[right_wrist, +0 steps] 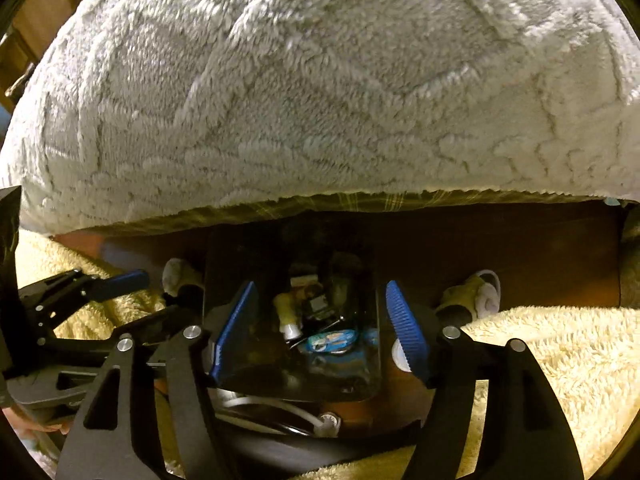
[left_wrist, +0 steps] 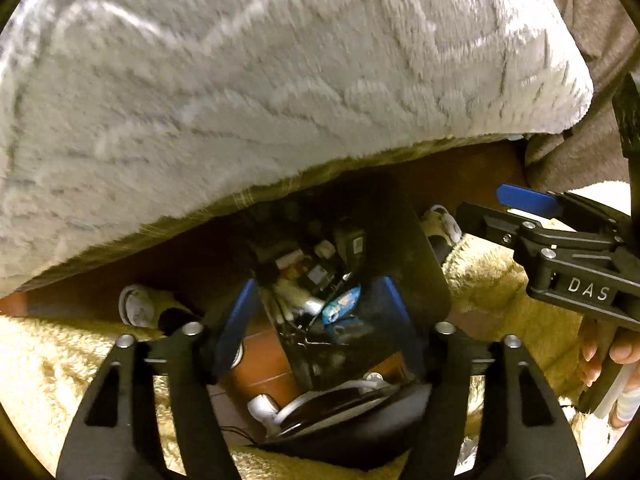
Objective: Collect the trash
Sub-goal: 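Lower both held bottles into the bin and open both tools, then grasp the black box with the left tool while the right tool grasps the black thread spool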
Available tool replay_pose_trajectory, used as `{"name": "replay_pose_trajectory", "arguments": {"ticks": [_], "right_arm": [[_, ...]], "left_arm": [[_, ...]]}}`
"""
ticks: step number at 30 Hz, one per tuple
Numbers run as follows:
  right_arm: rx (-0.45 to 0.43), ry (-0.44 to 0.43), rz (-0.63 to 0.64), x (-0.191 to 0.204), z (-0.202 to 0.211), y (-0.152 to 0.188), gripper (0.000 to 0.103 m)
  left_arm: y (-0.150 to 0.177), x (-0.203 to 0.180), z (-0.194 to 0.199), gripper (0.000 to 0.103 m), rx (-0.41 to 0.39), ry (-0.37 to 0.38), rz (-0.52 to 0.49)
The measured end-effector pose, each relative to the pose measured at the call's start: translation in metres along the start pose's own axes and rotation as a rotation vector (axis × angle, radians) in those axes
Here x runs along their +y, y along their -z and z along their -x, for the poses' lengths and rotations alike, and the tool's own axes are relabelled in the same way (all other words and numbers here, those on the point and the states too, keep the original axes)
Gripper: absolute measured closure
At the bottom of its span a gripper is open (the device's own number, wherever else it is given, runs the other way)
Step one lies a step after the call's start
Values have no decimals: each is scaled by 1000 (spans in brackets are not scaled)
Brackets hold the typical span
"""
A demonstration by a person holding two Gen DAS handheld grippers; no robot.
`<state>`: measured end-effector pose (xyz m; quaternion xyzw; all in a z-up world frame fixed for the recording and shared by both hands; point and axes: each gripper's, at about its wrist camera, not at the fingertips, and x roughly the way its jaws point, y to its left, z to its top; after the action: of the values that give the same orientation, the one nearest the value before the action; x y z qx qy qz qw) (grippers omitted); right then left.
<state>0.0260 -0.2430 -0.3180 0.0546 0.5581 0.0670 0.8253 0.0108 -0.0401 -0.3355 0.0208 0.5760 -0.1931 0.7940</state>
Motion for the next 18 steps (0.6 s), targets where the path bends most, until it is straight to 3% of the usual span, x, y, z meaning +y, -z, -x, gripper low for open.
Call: {"name": "replay_pose_trajectory", "arguments": {"ticks": [8,14,18], "right_arm": [[-56,22,9,-1,31,-10,24],[-226,58,15,-5,95,-43,24],[-333,98,17,-10,128,-81,14]], "left_arm": [[-9,-1,37,28,-85,-27,-4],[-34,5,90,18,-219,-39,-4],[-61,12,129,12,-317,-63,-19]]}}
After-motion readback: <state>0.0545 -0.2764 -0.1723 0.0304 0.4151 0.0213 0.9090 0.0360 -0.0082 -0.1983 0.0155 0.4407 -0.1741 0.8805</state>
